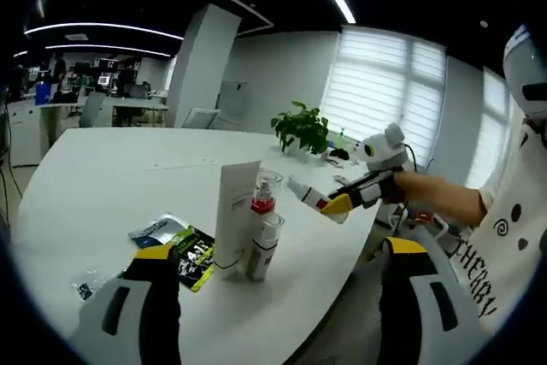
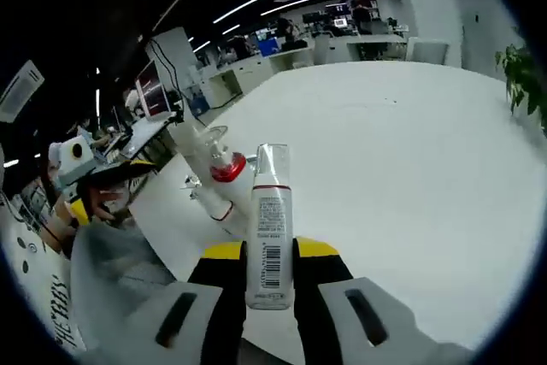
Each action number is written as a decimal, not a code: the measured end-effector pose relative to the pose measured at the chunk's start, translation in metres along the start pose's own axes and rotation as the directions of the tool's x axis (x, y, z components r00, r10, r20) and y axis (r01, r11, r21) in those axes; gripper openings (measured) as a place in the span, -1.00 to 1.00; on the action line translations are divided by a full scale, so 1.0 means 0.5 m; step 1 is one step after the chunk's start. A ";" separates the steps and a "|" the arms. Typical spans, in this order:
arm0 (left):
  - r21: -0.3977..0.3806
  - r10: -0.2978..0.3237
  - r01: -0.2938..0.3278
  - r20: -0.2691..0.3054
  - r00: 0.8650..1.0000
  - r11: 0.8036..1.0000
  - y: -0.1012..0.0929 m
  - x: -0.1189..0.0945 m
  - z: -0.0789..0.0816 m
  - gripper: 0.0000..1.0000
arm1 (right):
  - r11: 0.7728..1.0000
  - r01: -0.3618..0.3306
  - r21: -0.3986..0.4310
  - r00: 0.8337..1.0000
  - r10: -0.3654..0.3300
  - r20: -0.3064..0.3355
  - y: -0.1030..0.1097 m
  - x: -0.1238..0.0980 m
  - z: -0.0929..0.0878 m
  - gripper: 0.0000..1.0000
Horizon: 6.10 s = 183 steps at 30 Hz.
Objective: Arrange the skincare products in the storage area until every visible bottle or jar stands upright without overlapping.
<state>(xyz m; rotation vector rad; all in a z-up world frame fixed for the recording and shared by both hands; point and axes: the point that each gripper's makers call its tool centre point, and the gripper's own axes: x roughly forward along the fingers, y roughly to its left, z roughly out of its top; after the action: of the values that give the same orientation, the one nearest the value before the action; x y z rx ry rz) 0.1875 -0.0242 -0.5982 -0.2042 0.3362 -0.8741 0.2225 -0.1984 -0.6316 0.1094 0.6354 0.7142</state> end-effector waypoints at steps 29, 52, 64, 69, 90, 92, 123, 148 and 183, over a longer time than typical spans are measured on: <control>-0.101 -0.244 0.265 0.181 0.953 0.959 -0.005 -0.012 0.083 -0.23 | 0.844 -0.537 -0.017 0.843 0.537 0.032 0.374 0.118 0.039 -0.60; -0.224 -0.351 0.356 0.062 0.934 0.907 0.007 0.017 0.017 -0.54 | 0.865 -0.498 -0.059 0.866 0.494 -0.075 0.350 0.156 -0.017 -0.59; -0.178 -0.303 0.294 -0.026 0.953 0.939 0.034 0.033 -0.006 -0.62 | 0.914 -0.324 -0.246 0.942 0.288 -0.171 0.295 0.176 -0.038 -0.43; -0.156 -0.280 0.267 -0.071 0.957 0.951 0.043 0.036 -0.022 -0.62 | 0.920 -0.281 -0.273 0.959 0.261 -0.110 0.286 0.160 0.002 -0.39; -0.022 -0.193 0.192 -0.170 0.966 0.981 0.058 0.042 -0.045 -0.62 | 0.925 -0.305 -0.227 0.951 0.308 -0.023 0.326 0.198 0.072 -0.37; -0.015 -0.189 0.189 -0.167 0.968 0.982 0.053 0.042 -0.045 -0.62 | 0.925 -0.317 -0.211 0.947 0.320 -0.020 0.332 0.205 0.077 -0.37; 0.205 -0.113 0.163 -0.234 0.966 0.965 0.050 0.064 -0.068 -0.57 | 0.934 -0.253 -0.251 0.967 0.253 -0.033 0.310 0.244 0.066 -0.57; 0.300 -0.130 0.234 -0.328 0.936 0.925 0.046 0.087 -0.119 -0.51 | 0.909 -0.270 -0.318 0.957 0.288 0.011 0.295 0.223 0.056 -0.59; 0.304 -0.045 0.153 -0.336 0.941 0.940 0.061 0.144 -0.156 -0.60 | 0.863 -0.130 -0.488 0.991 0.134 -0.027 0.248 0.226 0.045 -0.53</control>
<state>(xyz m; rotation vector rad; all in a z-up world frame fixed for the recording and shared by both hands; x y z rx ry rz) 0.2231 -0.0640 -0.6948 0.2380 0.4843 -1.0535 0.2293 -0.0290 -0.6329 -0.3177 0.4244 0.9895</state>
